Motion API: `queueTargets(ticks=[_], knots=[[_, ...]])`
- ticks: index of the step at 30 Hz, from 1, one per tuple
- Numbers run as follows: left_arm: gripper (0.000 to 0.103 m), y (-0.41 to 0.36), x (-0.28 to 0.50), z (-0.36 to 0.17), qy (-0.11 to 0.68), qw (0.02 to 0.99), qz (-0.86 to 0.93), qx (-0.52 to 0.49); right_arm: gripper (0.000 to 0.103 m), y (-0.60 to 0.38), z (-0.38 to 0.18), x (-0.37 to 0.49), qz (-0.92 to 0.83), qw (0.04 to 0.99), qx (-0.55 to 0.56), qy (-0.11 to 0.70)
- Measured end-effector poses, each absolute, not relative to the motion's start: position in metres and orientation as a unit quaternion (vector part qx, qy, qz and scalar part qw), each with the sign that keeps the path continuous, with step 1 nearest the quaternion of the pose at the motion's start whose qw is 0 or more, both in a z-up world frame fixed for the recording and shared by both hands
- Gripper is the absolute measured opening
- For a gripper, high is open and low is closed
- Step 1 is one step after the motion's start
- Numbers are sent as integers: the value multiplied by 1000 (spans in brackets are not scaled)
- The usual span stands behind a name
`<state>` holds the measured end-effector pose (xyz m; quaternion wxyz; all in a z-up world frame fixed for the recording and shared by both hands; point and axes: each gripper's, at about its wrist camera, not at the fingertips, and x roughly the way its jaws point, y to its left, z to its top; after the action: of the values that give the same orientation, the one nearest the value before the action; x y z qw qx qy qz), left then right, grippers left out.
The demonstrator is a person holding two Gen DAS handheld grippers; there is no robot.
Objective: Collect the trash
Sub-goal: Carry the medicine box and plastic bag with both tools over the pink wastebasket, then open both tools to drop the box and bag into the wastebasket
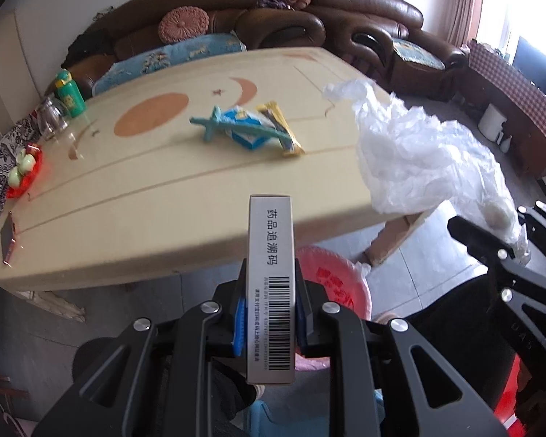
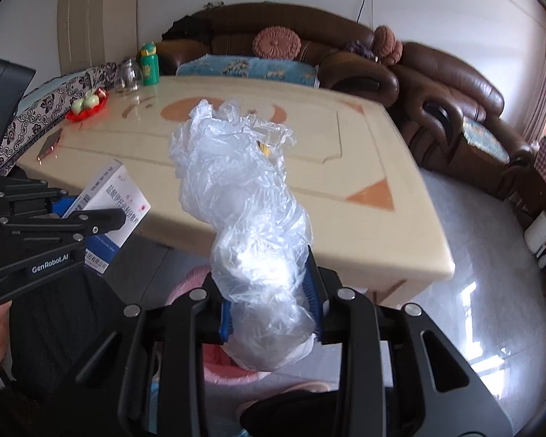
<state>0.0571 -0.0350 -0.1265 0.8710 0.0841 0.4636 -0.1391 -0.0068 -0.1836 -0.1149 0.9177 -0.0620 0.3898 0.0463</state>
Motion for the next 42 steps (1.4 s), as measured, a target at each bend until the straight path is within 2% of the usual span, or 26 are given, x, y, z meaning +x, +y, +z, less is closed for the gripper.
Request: queueTargets(ticks=[13,23,42], knots=[[21,-41,67,-181,510,841,-163,79,32,-180,-181,-9,41,887,-59,456],[21,-52,81,-242,547,813,-178,89,32,-185,-235,2,47,857,-44,512],[21,-53,120,-326,597,777,-189,66,32,-178,-313,24,48,810,-57,581]])
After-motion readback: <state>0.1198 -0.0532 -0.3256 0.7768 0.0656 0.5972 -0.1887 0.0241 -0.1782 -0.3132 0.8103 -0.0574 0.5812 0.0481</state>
